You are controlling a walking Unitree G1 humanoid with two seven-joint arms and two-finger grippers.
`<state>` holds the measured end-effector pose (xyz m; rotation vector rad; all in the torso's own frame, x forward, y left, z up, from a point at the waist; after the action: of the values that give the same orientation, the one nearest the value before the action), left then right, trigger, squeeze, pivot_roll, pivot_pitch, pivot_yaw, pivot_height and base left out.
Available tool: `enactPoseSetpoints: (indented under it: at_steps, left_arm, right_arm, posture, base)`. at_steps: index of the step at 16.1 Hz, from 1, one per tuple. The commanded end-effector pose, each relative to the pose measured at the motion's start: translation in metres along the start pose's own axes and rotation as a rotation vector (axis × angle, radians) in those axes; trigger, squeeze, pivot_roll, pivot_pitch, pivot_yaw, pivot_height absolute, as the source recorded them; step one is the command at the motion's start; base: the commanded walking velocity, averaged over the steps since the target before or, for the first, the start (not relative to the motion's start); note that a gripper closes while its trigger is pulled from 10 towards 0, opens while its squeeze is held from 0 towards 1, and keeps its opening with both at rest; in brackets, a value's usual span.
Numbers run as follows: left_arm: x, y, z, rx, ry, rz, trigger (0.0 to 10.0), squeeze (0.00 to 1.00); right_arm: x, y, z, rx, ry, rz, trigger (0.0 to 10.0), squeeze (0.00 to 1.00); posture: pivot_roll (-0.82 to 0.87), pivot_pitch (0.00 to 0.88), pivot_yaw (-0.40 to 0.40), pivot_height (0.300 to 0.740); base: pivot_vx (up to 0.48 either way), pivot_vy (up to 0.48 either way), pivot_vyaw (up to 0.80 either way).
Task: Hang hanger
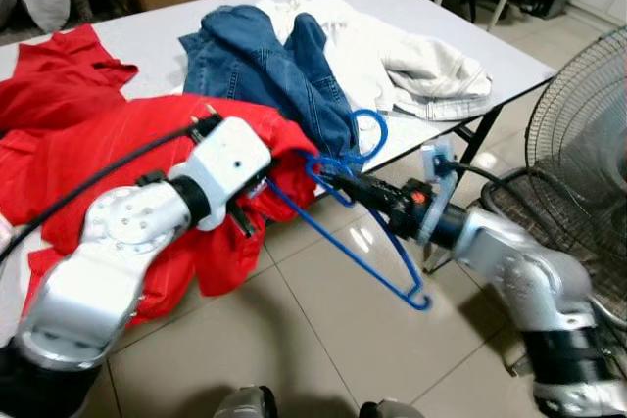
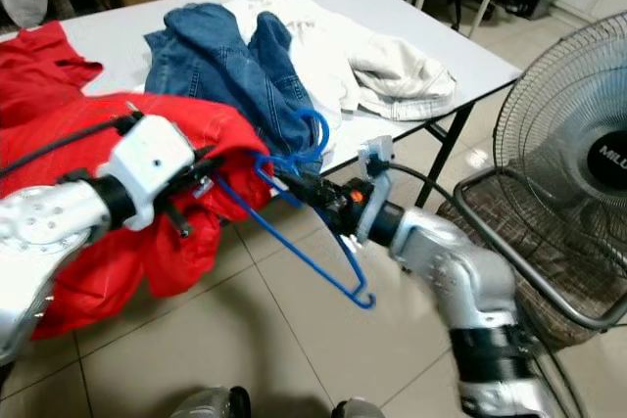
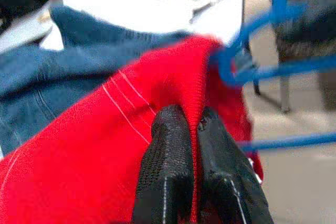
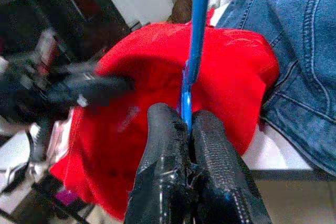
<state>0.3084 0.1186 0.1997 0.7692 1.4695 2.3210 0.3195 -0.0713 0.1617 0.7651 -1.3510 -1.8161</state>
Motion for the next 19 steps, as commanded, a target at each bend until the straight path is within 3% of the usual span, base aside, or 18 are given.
enactPoseSetpoints:
  at_steps: [1,3,4,6,7,9,10,11,12,13,14,19]
  left_arm:
    - [-0.002,-0.010,0.005,-0.028,0.049,0.034,10.0,0.00]
    - [-0.001,-0.021,0.010,-0.056,0.091,0.067,10.0,0.00]
    - [0.000,-0.022,0.011,-0.053,0.094,0.064,10.0,1.00]
    - [0.006,-0.029,0.006,-0.004,0.066,0.084,10.0,1.00]
    - [0.012,-0.040,-0.005,0.066,0.051,0.103,10.0,1.00]
    - [0.015,-0.051,-0.015,0.102,0.050,0.128,10.0,1.00]
    - [0.016,-0.064,-0.021,0.134,0.073,0.150,10.0,0.90]
    - [0.015,-0.073,-0.027,0.178,0.100,0.156,10.0,0.25]
    - [0.013,-0.082,-0.034,0.280,0.148,0.138,10.0,0.24]
    - [0.012,-0.084,-0.037,0.324,0.163,0.134,10.0,0.22]
    - [0.012,-0.086,-0.039,0.360,0.175,0.137,10.0,0.02]
    - [0.004,-0.105,-0.043,0.445,0.261,0.184,10.0,0.00]
  right_arm:
    - [-0.001,0.004,-0.006,-0.027,-0.041,-0.035,10.0,0.00]
    - [-0.009,0.002,-0.006,-0.076,-0.069,-0.055,10.0,0.00]
    - [-0.011,0.001,-0.005,-0.077,-0.071,-0.053,10.0,0.00]
    - [-0.018,-0.001,-0.001,-0.099,-0.074,-0.061,10.0,0.00]
    - [-0.020,-0.001,0.000,-0.135,-0.084,-0.078,10.0,0.00]
    - [-0.021,-0.003,0.002,-0.139,-0.080,-0.077,10.0,0.00]
    - [-0.023,-0.003,0.003,-0.147,-0.080,-0.081,10.0,0.00]
    - [-0.025,-0.001,0.003,-0.158,-0.082,-0.088,10.0,0.00]
    - [-0.027,0.000,0.003,-0.166,-0.082,-0.093,10.0,0.00]
    - [-0.027,0.000,0.003,-0.166,-0.078,-0.091,10.0,0.00]
    - [-0.029,0.000,0.004,-0.165,-0.072,-0.088,10.0,0.00]
    - [-0.033,0.003,0.007,-0.154,-0.061,-0.092,10.0,0.00]
  posture:
    - [-0.04,0.117,-0.002,0.740]
    - [-0.05,0.117,0.014,0.740]
    - [-0.06,0.117,0.020,0.740]
    - [-0.06,0.118,0.028,0.740]
    - [-0.05,0.117,0.027,0.740]
    - [-0.05,0.117,0.029,0.740]
    - [-0.05,0.117,0.029,0.740]
    - [-0.04,0.118,0.025,0.740]
    - [-0.04,0.120,0.015,0.740]
    - [-0.04,0.120,0.015,0.740]
    - [-0.03,0.122,0.011,0.740]
    - [-0.04,0.127,0.017,0.740]
  base:
    - [0.000,0.000,0.00]
    - [0.000,0.000,0.00]
    - [0.000,0.000,0.00]
    - [0.000,0.000,0.00]
    - [0.000,0.000,0.00]
    - [0.000,0.000,0.00]
    - [0.000,0.000,0.00]
    - [0.000,0.000,0.00]
    - [0.000,0.000,0.00]
    - [0.000,0.000,0.00]
    - [0.000,0.000,0.00]
    - [0.000,0.000,0.00]
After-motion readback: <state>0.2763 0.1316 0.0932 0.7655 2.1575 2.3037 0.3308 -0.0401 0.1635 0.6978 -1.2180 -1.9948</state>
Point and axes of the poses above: a point about 5 cm out from each wrist's last joint towards the gripper, its own x axis pointing back from the gripper into the wrist, its own y axis along the axis of the wrist's last joint, z = x × y, the point moved 5 cm from there along -x, pointing out of the wrist towards the gripper, and after that the axes turned 12 degrees about x, right-handed, at the moved point
